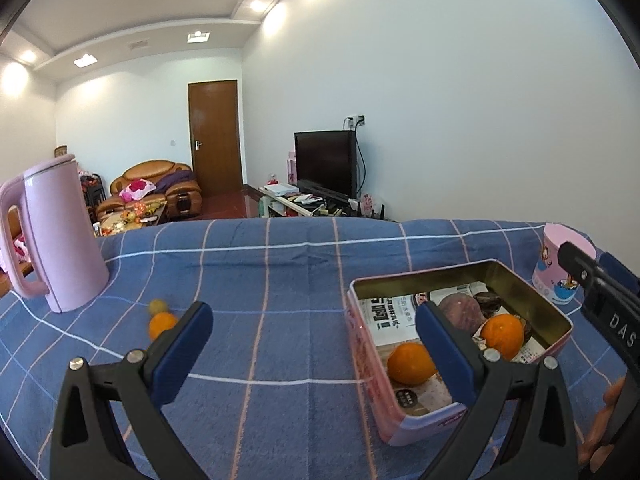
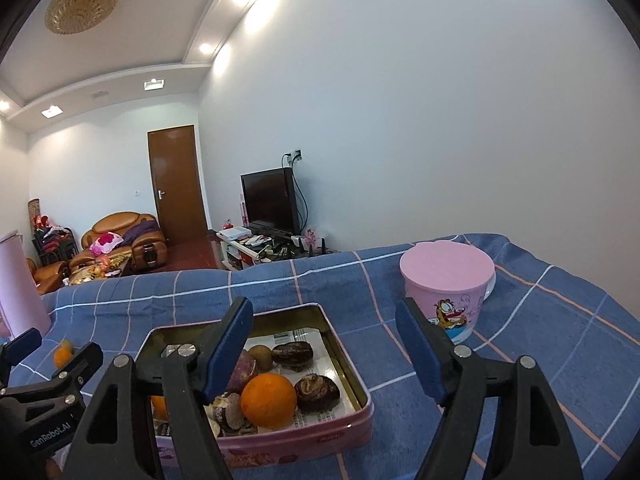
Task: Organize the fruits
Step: 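Withdraw both open tools from the pink tin, then move both tools toward the orange and longan beside the pink kettle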
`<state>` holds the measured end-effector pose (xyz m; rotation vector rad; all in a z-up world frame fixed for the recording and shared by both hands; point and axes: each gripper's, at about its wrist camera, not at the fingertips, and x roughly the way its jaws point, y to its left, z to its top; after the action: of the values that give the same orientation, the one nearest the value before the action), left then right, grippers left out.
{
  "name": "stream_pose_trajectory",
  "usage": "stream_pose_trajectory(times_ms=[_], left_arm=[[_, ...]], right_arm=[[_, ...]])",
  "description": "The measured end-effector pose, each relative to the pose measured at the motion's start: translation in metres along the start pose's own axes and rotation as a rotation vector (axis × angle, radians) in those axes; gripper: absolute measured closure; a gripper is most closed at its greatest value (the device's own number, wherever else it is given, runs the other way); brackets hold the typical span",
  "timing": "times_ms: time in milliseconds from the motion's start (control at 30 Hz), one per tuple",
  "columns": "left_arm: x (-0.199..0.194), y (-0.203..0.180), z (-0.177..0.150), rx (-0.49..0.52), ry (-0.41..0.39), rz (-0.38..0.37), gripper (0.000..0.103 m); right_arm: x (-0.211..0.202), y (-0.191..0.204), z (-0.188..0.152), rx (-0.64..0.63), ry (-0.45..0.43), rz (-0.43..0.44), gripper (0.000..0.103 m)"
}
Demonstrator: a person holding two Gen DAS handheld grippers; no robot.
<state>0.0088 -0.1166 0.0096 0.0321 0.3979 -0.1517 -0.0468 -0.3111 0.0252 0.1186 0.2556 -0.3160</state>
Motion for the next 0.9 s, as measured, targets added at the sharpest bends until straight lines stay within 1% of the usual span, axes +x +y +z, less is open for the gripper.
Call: stream_pose_trajectory(times_ms=[267, 367, 467, 900], left_arm=[[0.000, 0.023, -0.005, -0.035, 0.044, -0.010, 0.000], [0.000, 0.030, -0.006, -0.027, 0.059, -0.008, 0.000], [0.000, 0.038, -0.007, -0.011, 0.065, 0.003, 0.000], [0.006, 0.087, -0.009, -0.034, 0.090, 0.055, 0.000]], right_arm=[[-0.012, 0.025, -0.007, -0.026, 0.012, 0.009, 0.028], [-0.014, 0.035, -0.008, -0.023, 0.018, 0.017, 0.028], [-0.016, 0.045, -0.009, -0.017, 0.029, 0.034, 0.028], [-0.015, 0.111, -0.015, -0.018, 0.060, 0.114, 0.028]])
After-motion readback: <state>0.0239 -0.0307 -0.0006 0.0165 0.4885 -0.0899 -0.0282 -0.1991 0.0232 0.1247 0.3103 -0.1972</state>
